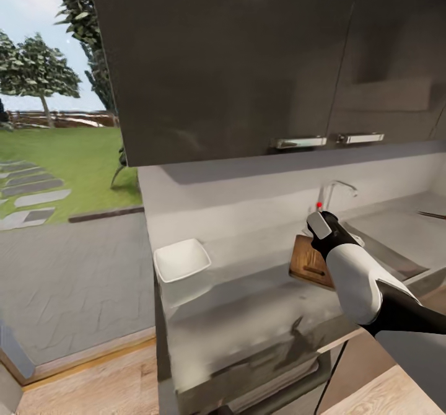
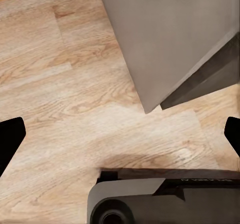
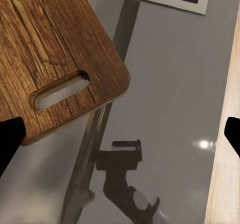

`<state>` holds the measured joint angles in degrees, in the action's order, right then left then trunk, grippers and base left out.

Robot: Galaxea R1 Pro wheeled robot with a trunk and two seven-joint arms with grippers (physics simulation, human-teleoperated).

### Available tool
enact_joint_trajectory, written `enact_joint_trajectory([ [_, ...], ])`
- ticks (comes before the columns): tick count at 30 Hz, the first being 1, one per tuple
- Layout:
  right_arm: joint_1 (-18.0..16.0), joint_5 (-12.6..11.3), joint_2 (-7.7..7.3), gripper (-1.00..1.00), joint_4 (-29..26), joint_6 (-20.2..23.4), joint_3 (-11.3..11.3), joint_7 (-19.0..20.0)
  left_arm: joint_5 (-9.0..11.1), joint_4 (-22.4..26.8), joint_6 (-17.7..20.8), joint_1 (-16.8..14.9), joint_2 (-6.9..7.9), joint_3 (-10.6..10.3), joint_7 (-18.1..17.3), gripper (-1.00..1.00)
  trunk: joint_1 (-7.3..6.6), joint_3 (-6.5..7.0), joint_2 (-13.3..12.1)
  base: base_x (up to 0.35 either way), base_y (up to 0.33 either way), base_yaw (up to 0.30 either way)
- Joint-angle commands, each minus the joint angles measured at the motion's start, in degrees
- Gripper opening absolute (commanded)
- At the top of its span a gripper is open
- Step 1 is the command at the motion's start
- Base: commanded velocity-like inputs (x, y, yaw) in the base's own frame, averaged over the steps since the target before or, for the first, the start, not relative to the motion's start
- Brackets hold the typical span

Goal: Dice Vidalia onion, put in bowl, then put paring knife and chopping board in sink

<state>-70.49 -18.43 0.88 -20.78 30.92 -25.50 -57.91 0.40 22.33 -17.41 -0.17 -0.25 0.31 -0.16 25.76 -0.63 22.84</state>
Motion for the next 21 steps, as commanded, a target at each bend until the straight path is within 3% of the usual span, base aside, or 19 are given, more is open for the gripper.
enact_joint_trajectory([
  [1, 0.0, -0.29, 0.0, 1.0, -0.14, 0.46, 0.06, -0.27, 0.04, -0.01, -0.16, -0.02, -0.01, 0.03, -0.02, 1.0, 0.03, -0.15, 0.08, 0.027, -0.261, 0.132],
  [6, 0.0, -0.29, 0.03, 1.0, -0.14, 0.46, 0.1, -0.27, 0.04, -0.01, -0.17, -0.01, -0.01, 0.04, -0.02, 1.0, 0.03, -0.55, 0.08, 0.056, -0.218, 0.141],
  [21, 0.0, -0.31, 0.18, 1.0, -0.05, 0.46, 0.1, -0.27, 0.04, -0.01, -0.17, -0.01, -0.01, 0.04, -0.02, 1.0, 0.03, -1.75, 0.08, 0.014, -0.048, 0.145],
])
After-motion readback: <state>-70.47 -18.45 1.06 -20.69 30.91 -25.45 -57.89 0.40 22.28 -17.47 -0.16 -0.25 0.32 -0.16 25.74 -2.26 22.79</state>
